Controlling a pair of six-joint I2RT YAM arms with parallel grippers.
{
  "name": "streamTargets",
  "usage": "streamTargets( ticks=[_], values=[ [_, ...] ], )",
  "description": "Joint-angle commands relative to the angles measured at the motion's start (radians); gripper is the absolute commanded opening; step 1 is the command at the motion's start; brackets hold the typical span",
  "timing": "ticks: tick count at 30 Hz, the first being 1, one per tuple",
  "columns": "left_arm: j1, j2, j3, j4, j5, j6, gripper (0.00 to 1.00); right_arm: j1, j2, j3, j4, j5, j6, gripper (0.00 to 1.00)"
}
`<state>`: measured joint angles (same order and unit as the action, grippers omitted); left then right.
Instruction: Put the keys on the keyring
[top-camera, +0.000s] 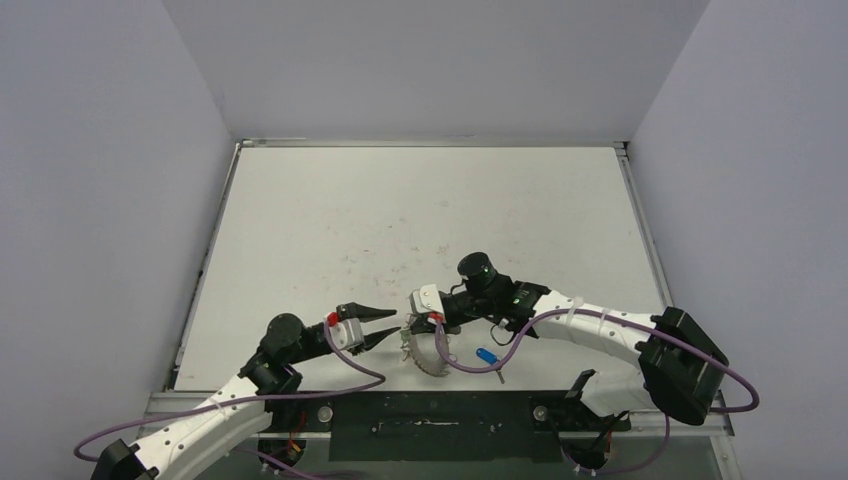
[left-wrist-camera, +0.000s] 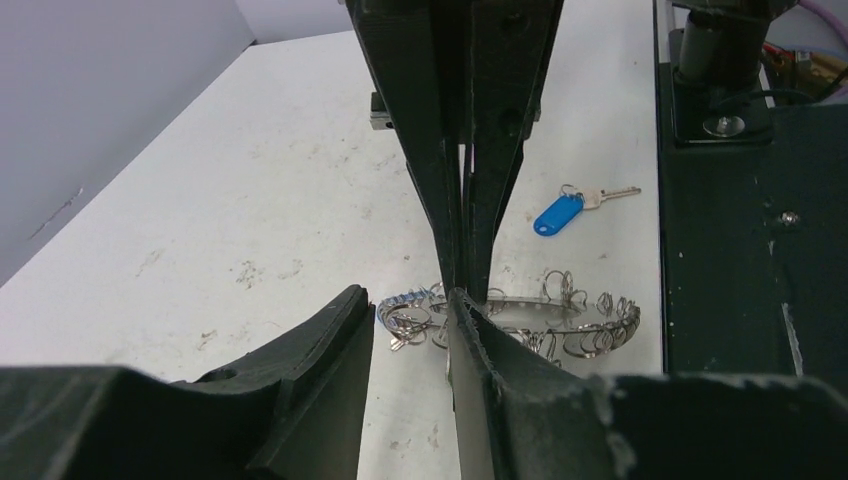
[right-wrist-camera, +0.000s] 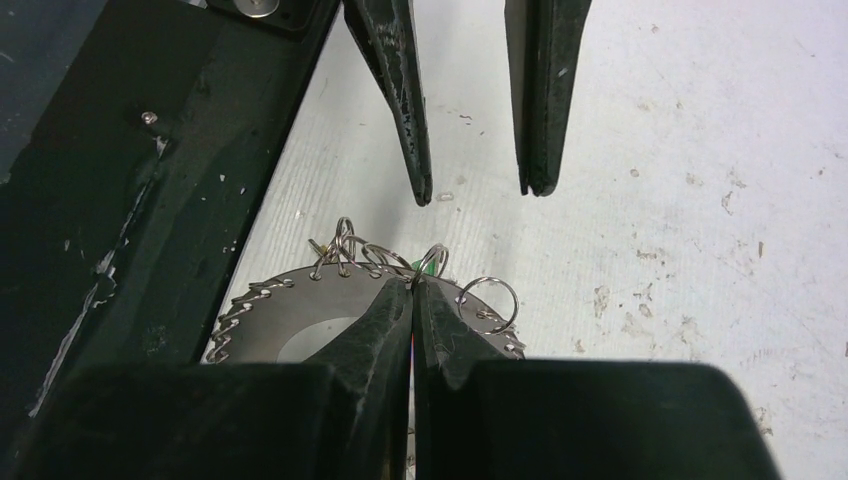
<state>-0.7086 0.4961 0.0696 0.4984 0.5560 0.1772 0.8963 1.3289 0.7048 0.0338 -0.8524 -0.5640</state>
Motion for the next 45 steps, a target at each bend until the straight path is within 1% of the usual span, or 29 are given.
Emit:
streamTargets(
  ticks=[1, 7, 11, 15, 24, 28, 30, 34, 35, 37, 41, 45],
  values=[
    [-0.014, 0.006, 0.029, -0.059, 0.054, 0.107, 0.31, -0.005, -0.05, 0.03, 0.011, -0.074, -0.034, 0.0],
    [-0.04, 0.066, 0.062, -0.085, 0.082, 0.153, 0.31, -0.005, -0.045, 0.033, 0.01, -0.082, -0.035, 0.0],
    [-0.052, 0.101, 0.07, -0.088, 0.057, 0.165, 0.31, -0.005, -0.051, 0.032, 0.007, -0.083, -0.034, 0.0],
    [-0.064, 0.133, 0.067, -0.056, 0.034, 0.165, 0.31, -0.005, -0.057, 0.03, 0.002, -0.078, -0.039, 0.0],
    [-0.097, 0.184, 0.064, 0.025, 0.002, 0.151, 0.25, -0.004, -0.056, 0.032, 0.004, -0.08, -0.034, 0.0],
    [-0.107, 0.191, 0.062, 0.051, -0.023, 0.141, 0.21, -0.005, -0.058, 0.03, 0.003, -0.081, -0.033, 0.0],
    [-0.108, 0.19, 0.063, 0.06, -0.031, 0.128, 0.17, -0.005, -0.059, 0.03, 0.002, -0.079, -0.033, 0.0],
    [-0.109, 0.175, 0.075, 0.042, -0.033, 0.112, 0.02, -0.005, -0.062, 0.032, -0.004, -0.064, -0.033, 0.0],
    [-0.109, 0.167, 0.078, 0.03, -0.035, 0.11, 0.0, -0.004, -0.063, 0.034, -0.008, -0.056, -0.033, 0.0],
    [-0.109, 0.146, 0.083, 0.008, -0.04, 0.096, 0.0, -0.005, -0.066, 0.036, -0.013, -0.04, -0.032, 0.0],
    [-0.109, 0.1, 0.088, -0.021, -0.048, 0.063, 0.0, -0.005, -0.073, 0.038, -0.007, -0.013, -0.017, 0.05],
    [-0.11, 0.076, 0.106, -0.069, -0.064, 0.035, 0.0, -0.005, -0.085, 0.027, 0.023, 0.028, 0.013, 0.17]
  ],
)
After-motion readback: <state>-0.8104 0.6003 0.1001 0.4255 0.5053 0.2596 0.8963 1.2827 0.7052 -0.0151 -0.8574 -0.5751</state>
